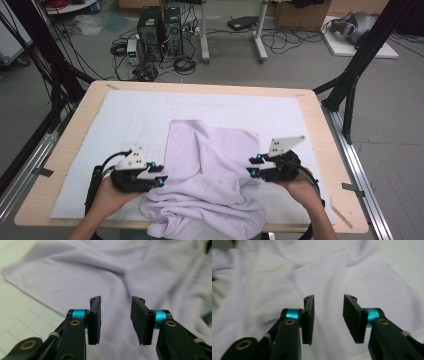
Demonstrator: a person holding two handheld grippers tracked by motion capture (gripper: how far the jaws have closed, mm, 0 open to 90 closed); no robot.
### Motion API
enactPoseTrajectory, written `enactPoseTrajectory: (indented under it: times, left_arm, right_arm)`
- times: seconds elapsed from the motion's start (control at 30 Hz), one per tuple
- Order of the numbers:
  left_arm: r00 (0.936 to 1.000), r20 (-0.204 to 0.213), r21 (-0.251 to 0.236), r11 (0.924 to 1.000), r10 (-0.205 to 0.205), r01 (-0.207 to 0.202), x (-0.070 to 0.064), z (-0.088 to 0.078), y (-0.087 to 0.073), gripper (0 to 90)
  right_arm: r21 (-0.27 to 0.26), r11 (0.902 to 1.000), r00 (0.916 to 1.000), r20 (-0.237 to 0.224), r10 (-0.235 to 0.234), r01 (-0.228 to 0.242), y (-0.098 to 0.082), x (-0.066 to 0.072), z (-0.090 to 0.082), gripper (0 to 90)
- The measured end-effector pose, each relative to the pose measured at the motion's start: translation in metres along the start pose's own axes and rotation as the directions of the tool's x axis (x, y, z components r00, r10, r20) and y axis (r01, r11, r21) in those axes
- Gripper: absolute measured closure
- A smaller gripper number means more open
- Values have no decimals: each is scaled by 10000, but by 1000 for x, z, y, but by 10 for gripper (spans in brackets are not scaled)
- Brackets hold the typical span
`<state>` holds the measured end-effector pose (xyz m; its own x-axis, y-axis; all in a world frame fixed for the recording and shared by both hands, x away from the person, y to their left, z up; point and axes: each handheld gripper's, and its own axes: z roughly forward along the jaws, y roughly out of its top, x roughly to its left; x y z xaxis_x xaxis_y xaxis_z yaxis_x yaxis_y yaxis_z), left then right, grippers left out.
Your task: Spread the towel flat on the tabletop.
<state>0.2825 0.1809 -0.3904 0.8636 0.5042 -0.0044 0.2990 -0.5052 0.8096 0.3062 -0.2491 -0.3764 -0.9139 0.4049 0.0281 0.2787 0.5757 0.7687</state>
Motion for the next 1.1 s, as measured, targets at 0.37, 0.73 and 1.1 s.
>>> enactPoseTrajectory:
  times: [0.37, 0.73, 1.1]
  left_arm:
    - [9745, -1666, 26, 9882, -1504, 1529, 93, 79, 14, 585]
    - [9109, -3174, 453, 9552, -2638, 2924, 112, 101, 10, 861]
    - [8678, -4513, -376, 9760, -2082, 2146, 134, 51, 38, 874]
  right_arm:
    - [452, 9865, 9757, 1611, 1483, -1574, -16, -91, 43, 496]
    - [292, 9685, 9487, 2103, 2360, -2474, -29, -116, 65, 864]
    - [246, 9869, 9510, 2722, 1467, -1593, 42, -124, 61, 881]
